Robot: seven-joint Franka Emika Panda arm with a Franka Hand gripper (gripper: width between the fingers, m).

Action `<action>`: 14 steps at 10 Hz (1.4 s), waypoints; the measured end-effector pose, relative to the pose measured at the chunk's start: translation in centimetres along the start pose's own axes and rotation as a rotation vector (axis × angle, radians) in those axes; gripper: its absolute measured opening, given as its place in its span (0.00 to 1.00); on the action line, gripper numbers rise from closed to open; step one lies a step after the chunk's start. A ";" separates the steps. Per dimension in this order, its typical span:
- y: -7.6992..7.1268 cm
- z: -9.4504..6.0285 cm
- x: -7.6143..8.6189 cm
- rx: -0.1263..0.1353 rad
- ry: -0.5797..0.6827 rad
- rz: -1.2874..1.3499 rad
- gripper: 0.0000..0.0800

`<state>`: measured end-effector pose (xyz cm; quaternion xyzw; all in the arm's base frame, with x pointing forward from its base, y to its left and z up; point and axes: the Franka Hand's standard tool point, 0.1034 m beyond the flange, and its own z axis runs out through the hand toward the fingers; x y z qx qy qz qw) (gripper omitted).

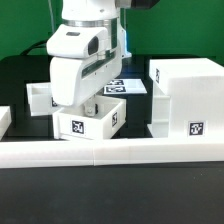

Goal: Assemble drawer

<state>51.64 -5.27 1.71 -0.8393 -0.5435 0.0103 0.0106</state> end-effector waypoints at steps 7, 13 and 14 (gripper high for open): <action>0.4 0.1 2.0 -0.016 -0.028 -0.299 0.05; 0.4 0.4 2.9 -0.023 -0.032 -0.326 0.05; 0.4 0.7 3.1 -0.019 -0.032 -0.330 0.05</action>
Offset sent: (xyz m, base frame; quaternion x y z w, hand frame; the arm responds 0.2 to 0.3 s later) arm 0.0146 0.0163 0.0091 -0.0240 -0.0163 -0.1959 0.9802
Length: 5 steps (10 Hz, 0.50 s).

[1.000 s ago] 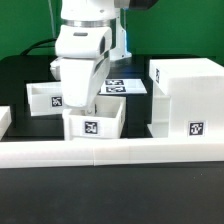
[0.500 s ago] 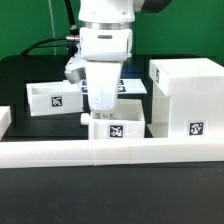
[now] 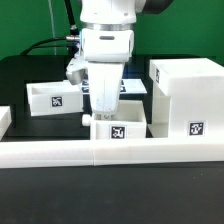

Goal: Assemble drawer

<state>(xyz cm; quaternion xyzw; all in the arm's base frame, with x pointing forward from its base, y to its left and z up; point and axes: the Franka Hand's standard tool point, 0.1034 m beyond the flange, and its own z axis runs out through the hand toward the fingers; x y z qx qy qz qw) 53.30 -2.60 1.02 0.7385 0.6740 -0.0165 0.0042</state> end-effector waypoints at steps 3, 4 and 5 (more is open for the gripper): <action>0.6 -0.1 1.0 -0.004 0.004 -0.015 0.05; 0.7 -0.2 1.4 -0.006 0.004 -0.023 0.05; 0.7 -0.2 1.7 -0.007 0.004 -0.029 0.05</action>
Offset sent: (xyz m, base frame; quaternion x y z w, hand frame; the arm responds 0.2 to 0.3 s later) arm 0.0117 0.0147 0.0036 -0.0054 -0.0140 -0.0387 0.9991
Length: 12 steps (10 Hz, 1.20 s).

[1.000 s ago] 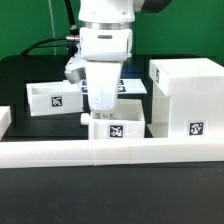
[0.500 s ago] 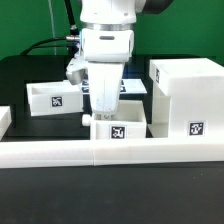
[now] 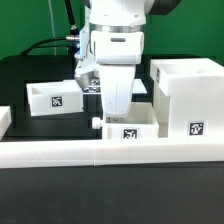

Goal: Assemble drawer

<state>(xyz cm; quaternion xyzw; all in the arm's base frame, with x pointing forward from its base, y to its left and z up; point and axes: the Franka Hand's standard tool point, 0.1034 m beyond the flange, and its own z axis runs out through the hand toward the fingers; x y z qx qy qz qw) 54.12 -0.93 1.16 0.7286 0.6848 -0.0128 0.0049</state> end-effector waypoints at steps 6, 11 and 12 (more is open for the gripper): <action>0.2 -0.1 0.5 -0.002 -0.006 -0.033 0.05; 0.4 -0.1 0.7 -0.005 -0.012 -0.054 0.05; 0.4 -0.1 0.7 -0.005 -0.012 -0.053 0.05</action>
Offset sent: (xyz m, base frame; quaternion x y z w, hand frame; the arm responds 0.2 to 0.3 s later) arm 0.0000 0.0000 0.0000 0.0000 0.0000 0.0000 1.0000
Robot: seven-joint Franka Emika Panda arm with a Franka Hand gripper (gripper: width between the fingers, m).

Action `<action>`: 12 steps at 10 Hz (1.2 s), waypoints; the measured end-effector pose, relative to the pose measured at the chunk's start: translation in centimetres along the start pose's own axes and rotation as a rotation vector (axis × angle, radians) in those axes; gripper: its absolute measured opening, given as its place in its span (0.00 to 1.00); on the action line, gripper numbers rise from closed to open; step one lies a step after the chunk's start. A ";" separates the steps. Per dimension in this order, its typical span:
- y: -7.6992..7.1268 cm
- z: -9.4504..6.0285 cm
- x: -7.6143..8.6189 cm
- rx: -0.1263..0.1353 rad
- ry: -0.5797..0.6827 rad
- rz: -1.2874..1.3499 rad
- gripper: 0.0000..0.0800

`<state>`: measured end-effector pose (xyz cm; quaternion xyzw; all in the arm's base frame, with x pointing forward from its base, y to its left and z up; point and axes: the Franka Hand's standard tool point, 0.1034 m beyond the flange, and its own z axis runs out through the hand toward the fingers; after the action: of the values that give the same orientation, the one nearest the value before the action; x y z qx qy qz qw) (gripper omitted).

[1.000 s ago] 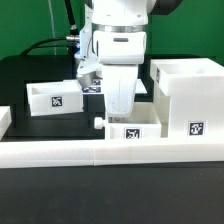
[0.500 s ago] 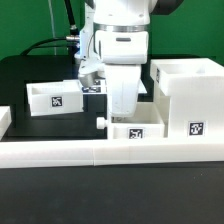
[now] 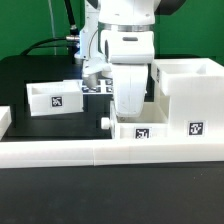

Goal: Assemble drawer

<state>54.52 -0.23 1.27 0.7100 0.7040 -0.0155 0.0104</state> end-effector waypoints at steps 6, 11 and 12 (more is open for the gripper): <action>0.0 0.0 0.7 0.000 0.004 0.000 0.05; 0.2 0.0 1.6 0.012 0.004 0.008 0.05; 0.2 0.0 1.5 0.012 0.004 0.009 0.05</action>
Offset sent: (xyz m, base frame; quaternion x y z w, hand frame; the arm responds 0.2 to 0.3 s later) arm 0.0051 0.0118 -0.0020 0.0071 -0.0014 -0.0155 0.9999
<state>54.77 1.31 1.25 0.7131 0.7008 -0.0185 0.0047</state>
